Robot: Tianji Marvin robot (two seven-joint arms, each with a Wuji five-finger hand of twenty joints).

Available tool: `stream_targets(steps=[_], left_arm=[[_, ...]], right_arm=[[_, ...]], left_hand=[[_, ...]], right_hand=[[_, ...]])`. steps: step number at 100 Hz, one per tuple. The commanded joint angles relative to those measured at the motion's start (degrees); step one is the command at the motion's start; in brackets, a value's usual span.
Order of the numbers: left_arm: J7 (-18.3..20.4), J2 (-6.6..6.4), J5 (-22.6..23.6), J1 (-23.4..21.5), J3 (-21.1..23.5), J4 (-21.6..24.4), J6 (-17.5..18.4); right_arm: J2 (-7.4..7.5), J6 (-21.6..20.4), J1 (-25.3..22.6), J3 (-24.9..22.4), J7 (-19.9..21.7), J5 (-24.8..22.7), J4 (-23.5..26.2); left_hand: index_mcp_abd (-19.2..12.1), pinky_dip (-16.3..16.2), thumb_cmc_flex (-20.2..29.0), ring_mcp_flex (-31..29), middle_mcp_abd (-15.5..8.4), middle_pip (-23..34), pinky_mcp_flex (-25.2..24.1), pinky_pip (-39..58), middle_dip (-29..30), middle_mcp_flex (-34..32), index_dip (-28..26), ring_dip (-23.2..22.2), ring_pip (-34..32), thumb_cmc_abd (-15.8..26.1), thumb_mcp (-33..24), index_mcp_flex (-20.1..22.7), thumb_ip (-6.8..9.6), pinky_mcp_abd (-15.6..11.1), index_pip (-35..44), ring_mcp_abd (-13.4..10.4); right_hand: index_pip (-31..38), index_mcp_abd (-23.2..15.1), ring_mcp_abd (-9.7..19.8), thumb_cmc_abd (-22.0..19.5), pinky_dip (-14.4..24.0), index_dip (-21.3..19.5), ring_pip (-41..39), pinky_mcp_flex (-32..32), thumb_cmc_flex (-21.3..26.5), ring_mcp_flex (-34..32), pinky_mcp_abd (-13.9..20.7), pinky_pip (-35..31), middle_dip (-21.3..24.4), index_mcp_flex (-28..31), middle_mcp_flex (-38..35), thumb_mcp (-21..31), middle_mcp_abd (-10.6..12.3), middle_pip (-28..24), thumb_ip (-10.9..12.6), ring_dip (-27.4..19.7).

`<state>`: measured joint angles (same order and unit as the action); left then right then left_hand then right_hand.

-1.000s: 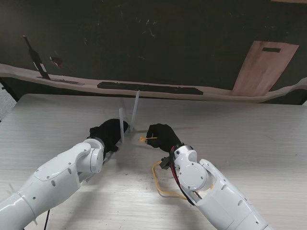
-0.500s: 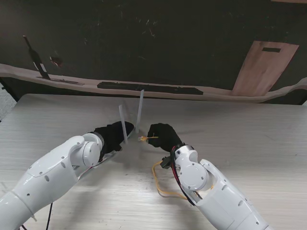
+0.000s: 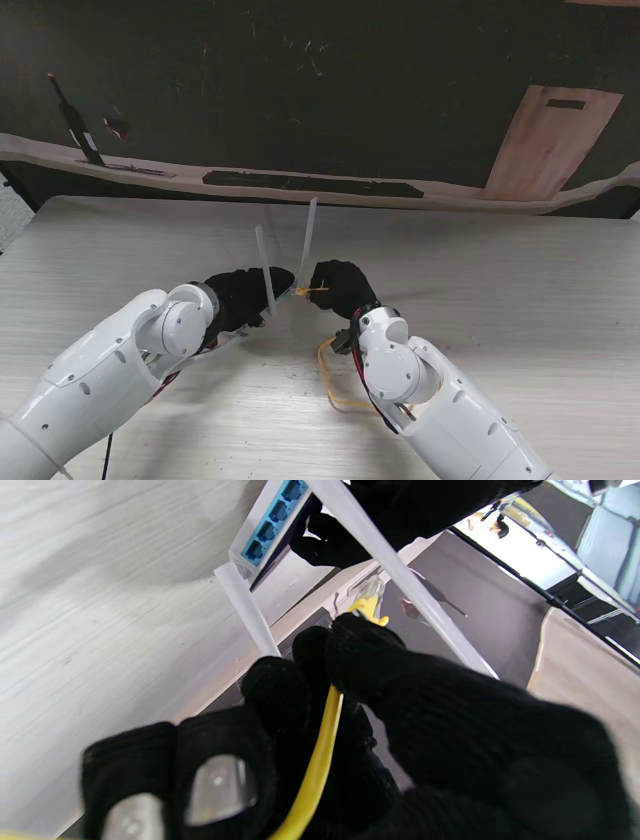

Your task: Untangle the Ethernet cable and plug it into the router

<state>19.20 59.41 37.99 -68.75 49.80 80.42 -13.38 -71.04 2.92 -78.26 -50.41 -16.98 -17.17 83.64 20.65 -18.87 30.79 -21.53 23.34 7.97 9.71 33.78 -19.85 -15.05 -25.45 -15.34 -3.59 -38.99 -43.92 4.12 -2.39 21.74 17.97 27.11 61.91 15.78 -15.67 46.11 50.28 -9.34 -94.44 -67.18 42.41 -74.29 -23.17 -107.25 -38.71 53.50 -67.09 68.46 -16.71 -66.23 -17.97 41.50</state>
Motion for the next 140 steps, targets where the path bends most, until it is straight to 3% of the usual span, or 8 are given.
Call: stream_targets(steps=[1,20,39,56,88,110,140], left_arm=[[3.7,-0.22,-1.6,-2.7,-0.9,-2.9,0.5],[4.5,-0.19,-3.9,-3.3,0.9,-2.3,1.5],[3.6,0.31,-7.0,-4.2,2.0,-2.1,0.9],[3.7,0.45,-8.5,-4.2,2.1,-2.0,0.2],[3.0,0.75,-8.8,-3.7,0.7,-1.6,-2.7],[3.1,0.83,-9.6,-3.5,0.0,-1.5,-3.4],[3.7,0.72,-10.1,-3.7,-0.4,-1.1,-4.2]], right_arm=[[-0.78,1.0,-0.8,0.4,-0.2,0.2,0.4],[-1.68,4.8,-1.7,1.1,-2.7,0.1,0.5],[-2.42,7.9,-2.2,2.0,-4.0,0.4,0.8],[-3.57,10.2,-1.6,3.5,-5.5,1.2,0.1],[-7.31,13.7,0.5,6.0,-10.8,5.5,-2.9],[-7.88,13.9,1.3,6.0,-12.9,4.5,-4.6],[-8.87,15.7,2.0,5.8,-15.4,3.8,-6.9]], left_hand=[[-9.6,-8.1,19.4,-14.1,-11.2,30.2,10.3,22.9,-6.6,-11.2,-4.2,-8.0,-32.1,8.3,-13.1,10.0,4.17,-11.8,33.6,-12.6],[-9.5,-8.0,20.6,-14.6,-11.2,30.1,10.8,23.2,-6.7,-11.3,-4.2,-8.4,-32.3,8.6,-12.8,10.1,5.91,-11.8,33.4,-12.5],[-9.5,-7.9,20.7,-14.3,-11.0,29.9,10.4,23.3,-6.6,-10.9,-4.1,-8.6,-32.3,8.8,-12.3,10.1,6.63,-11.3,33.1,-12.4],[-9.4,-8.2,21.3,-13.8,-11.1,29.9,9.6,23.8,-6.6,-10.7,-4.1,-8.9,-32.6,9.1,-12.2,10.0,6.88,-11.4,33.0,-12.3],[-8.9,-9.0,21.0,-13.6,-10.5,30.3,8.8,25.2,-6.8,-10.5,-4.2,-9.9,-33.8,9.3,-12.1,9.9,7.36,-10.7,33.1,-11.7],[-8.7,-9.3,21.0,-13.4,-10.4,30.3,8.4,25.5,-6.8,-10.3,-4.1,-10.1,-33.9,9.5,-12.0,9.8,7.29,-10.6,33.1,-11.7],[-8.4,-9.5,20.6,-12.4,-10.4,30.3,7.3,25.3,-6.8,-9.8,-4.0,-10.2,-33.7,9.8,-11.7,9.4,7.17,-10.5,32.7,-11.5]], right_hand=[[2.6,0.2,4.3,-1.0,-0.6,0.2,-5.6,-2.1,1.6,-0.3,11.1,-12.7,0.2,2.4,-7.1,2.2,-12.2,-2.1,2.0,1.2],[2.3,1.0,2.9,-0.8,-1.6,0.2,-4.5,-1.8,2.0,-0.2,9.8,-12.7,1.1,2.8,-7.9,2.5,-12.4,-1.2,1.9,1.1],[2.2,1.9,2.2,-0.8,-2.6,0.3,-3.7,-1.6,2.3,-0.2,8.8,-12.7,1.7,3.3,-8.5,2.6,-12.7,-0.7,1.7,1.0],[2.0,2.5,1.5,-0.9,-3.8,0.2,-3.1,-1.4,2.5,-0.1,7.7,-12.7,2.4,3.5,-8.8,2.8,-13.1,-0.4,1.5,1.0],[1.6,4.5,0.4,-1.2,-5.2,-0.1,-2.2,-1.0,3.5,-0.1,5.9,-12.7,3.2,4.1,-9.5,2.8,-14.3,-0.2,1.0,0.9],[1.5,5.3,0.4,-1.4,-5.1,-0.3,-2.8,-1.1,4.1,-0.1,5.5,-12.7,3.3,4.3,-10.0,2.7,-14.9,-0.6,1.0,1.2],[1.2,6.0,1.5,-1.9,-2.0,-1.2,-5.2,-1.6,4.2,-0.1,6.5,-12.7,2.9,4.5,-10.9,2.6,-15.2,-2.1,0.5,2.4]])
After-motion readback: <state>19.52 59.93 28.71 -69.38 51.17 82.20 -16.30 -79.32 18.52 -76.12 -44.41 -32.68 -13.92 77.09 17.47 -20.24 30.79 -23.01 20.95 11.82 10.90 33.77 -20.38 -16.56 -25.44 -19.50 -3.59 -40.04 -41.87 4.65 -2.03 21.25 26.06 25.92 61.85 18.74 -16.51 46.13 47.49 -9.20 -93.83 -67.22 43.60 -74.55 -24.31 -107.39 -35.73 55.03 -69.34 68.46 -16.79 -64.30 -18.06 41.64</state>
